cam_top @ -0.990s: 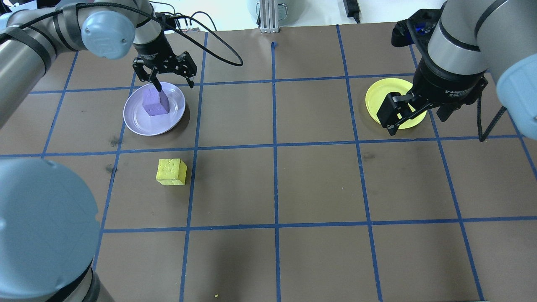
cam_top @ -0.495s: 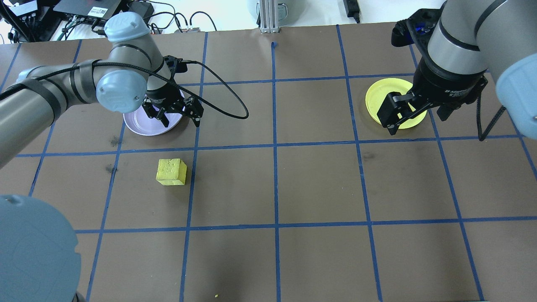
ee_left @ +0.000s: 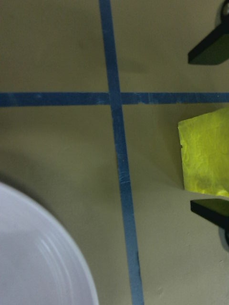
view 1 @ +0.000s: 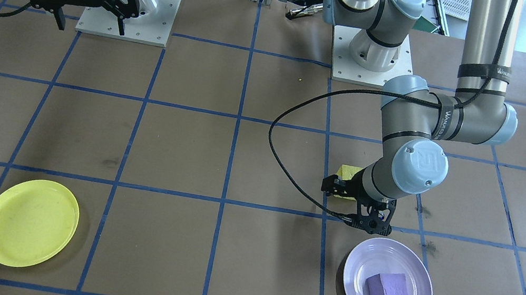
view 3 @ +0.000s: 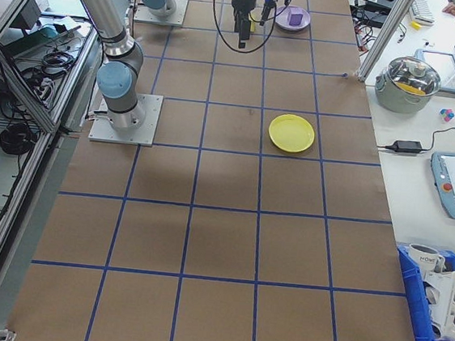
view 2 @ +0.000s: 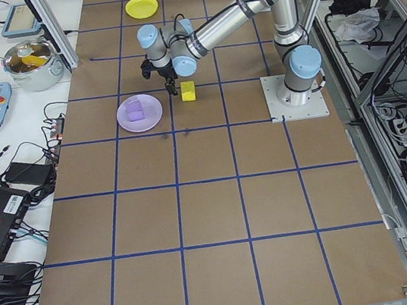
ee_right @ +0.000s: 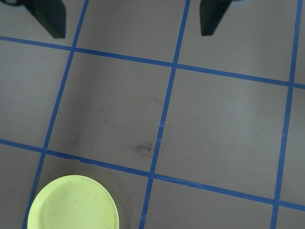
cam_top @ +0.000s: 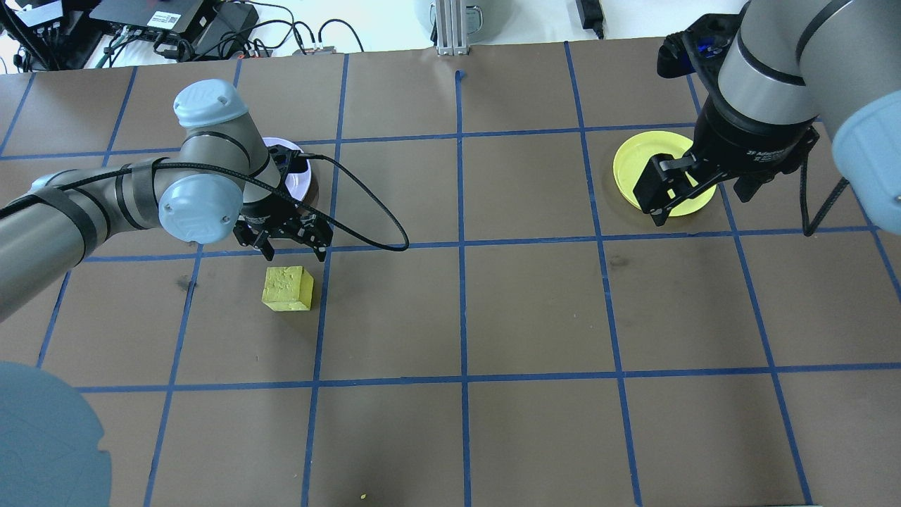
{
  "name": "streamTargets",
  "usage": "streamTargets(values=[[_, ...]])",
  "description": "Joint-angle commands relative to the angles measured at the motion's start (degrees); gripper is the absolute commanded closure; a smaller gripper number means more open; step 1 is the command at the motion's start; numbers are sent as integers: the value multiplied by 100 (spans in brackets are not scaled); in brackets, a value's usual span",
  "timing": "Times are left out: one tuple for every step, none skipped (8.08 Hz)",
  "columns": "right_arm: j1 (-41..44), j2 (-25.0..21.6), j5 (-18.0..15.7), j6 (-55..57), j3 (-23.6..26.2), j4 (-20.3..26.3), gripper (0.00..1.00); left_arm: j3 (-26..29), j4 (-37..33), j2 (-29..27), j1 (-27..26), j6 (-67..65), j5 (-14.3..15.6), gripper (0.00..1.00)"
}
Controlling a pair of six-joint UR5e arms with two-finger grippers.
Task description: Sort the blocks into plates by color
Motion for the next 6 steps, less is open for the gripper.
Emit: streamTargets(values=[[0,-1,-6,-11,3,11,0,-230,47,96,17,12,12,0],[0,-1,-6,-2,-5,11,0,-204,47,113,17,38,20,0],[0,-1,-23,-11,-5,11,0,-186,55,114,26,39,12,0],[0,-1,-14,-2,3,2,0,-186,64,96,174,56,20,0],[0,-1,-49,-11,3,20,0,-177,73,113,488,239,29,0],[0,-1,-58,-11,3,20,0,-203,82,114,674,336,20,0]])
